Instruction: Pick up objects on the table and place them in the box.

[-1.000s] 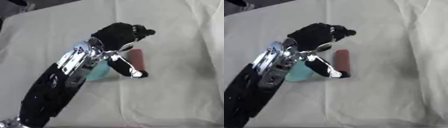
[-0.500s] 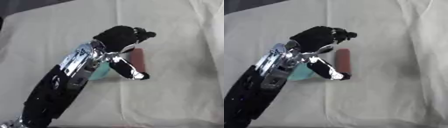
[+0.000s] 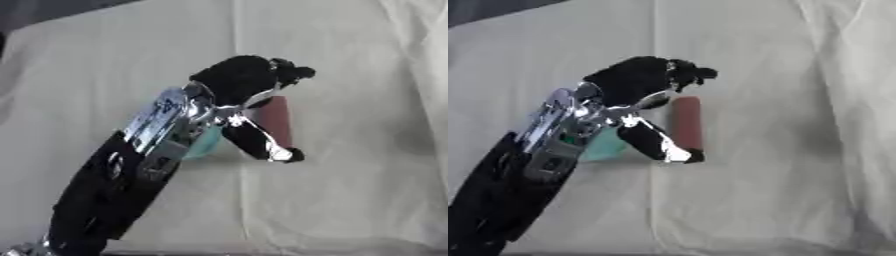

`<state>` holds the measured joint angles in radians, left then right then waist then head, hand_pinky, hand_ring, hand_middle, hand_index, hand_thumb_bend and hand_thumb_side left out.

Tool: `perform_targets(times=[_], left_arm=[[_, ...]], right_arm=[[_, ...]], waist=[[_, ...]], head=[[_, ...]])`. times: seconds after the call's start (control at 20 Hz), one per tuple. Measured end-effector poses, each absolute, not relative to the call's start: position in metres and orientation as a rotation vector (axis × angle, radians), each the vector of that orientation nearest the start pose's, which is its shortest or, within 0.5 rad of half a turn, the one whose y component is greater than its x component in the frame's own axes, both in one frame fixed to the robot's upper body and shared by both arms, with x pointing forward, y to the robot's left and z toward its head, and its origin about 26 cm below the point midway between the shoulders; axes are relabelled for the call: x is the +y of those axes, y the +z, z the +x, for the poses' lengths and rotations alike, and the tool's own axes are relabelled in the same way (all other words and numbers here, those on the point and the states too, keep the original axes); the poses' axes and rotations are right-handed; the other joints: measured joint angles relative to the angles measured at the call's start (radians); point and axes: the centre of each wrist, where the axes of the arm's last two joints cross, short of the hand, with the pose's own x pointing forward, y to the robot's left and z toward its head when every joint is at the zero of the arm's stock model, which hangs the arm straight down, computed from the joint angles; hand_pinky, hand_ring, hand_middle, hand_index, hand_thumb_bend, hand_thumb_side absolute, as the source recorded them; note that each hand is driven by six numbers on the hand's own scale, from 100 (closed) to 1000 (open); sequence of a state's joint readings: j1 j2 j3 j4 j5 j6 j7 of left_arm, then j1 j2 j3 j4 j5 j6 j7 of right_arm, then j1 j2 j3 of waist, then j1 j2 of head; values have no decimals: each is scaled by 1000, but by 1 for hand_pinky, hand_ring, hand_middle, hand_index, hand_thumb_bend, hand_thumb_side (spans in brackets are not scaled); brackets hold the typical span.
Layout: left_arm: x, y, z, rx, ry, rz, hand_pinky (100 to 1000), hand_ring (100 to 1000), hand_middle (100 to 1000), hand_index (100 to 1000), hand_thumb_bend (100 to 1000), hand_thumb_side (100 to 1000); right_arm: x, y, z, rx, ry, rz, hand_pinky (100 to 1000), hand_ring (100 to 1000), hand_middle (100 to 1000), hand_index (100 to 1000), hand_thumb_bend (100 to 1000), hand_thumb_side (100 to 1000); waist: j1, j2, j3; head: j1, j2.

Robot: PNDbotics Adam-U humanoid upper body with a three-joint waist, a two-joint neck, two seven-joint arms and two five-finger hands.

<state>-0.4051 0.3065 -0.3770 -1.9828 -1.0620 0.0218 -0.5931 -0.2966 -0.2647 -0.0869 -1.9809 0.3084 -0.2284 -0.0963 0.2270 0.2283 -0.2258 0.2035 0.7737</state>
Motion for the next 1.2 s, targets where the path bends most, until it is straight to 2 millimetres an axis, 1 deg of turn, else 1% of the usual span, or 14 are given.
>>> perform_targets(times=[0.05,0.1,0.15,0.2,0.4,0.85,1.2], left_arm=[[158,190,292,-1695,-1697,822,658,697,807,1000,627,609],[158,190,292,-1690,-1698,835,673,707,816,1000,658,590],[159,190,292,-1683,-1700,851,671,706,815,1000,653,593],[160,190,292,-1675,-1703,870,689,716,822,1000,692,572],[163,192,294,-1643,-1729,953,707,726,828,1000,736,548],[164,192,293,-1611,-1776,1031,719,729,828,1000,784,522],[165,189,292,-1592,-1797,1038,722,730,830,1000,763,544]], right_arm=[[-273,196,302,-2484,373,-560,397,602,866,826,100,500],[-273,196,302,-2485,373,-560,397,602,866,826,100,500],[-273,196,302,-2485,373,-560,397,602,866,826,100,500],[-273,196,302,-2485,373,-560,397,602,866,826,100,500],[-273,196,302,-2485,373,-559,397,602,867,822,100,500],[-273,196,302,-2488,377,-552,397,602,867,822,100,500],[-273,198,303,-2491,377,-547,397,602,867,821,100,500]], waist=[[1,0,0],[2,0,-1],[2,0,-2],[3,0,-3],[6,0,-4],[8,7,-4],[8,8,-6]], head=[[0,0],[0,0],[0,0],[0,0],[0,0],[-1,0],[-1,0]])
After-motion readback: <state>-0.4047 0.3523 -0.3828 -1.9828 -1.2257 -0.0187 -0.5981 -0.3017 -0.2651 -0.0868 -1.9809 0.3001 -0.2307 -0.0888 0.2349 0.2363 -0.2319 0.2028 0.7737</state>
